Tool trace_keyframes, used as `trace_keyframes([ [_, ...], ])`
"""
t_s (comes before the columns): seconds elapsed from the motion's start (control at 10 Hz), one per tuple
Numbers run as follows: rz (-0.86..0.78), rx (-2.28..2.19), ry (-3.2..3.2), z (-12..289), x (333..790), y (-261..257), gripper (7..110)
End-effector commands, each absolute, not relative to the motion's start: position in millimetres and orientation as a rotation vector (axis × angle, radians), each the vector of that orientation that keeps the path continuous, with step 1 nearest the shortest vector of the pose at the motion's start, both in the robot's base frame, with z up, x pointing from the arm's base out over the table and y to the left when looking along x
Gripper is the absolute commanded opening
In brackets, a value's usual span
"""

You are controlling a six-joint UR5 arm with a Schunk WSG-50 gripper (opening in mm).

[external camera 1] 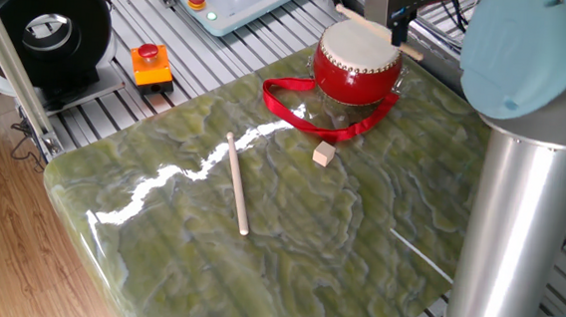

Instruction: Play the drum

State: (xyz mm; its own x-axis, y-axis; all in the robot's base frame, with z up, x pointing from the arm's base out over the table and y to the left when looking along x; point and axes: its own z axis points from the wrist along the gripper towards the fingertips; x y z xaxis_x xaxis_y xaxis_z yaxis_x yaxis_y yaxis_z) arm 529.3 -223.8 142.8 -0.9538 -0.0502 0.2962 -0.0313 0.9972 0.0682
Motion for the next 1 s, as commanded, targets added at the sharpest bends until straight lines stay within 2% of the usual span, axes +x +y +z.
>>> trace_keyframes([
  [0.0,-0.258,0.059,-2.661,163.0,490.4,-198.4,7],
  [0.1,-0.253,0.067,-2.603,168.7,477.2,-200.3,7],
  [0.3,-0.432,0.049,-2.393,205.2,441.0,-169.3,7],
  [0.4,-0.454,0.051,-2.347,213.1,434.6,-165.1,7],
  [0.5,-0.420,0.046,-2.384,204.4,440.2,-170.2,7],
  [0.6,-0.291,0.041,-2.473,190.0,452.0,-191.7,7],
  [0.8,-0.246,0.035,-2.484,199.1,453.1,-196.9,7],
  [0.9,-0.179,0.042,-2.562,189.5,466.5,-209.2,7],
])
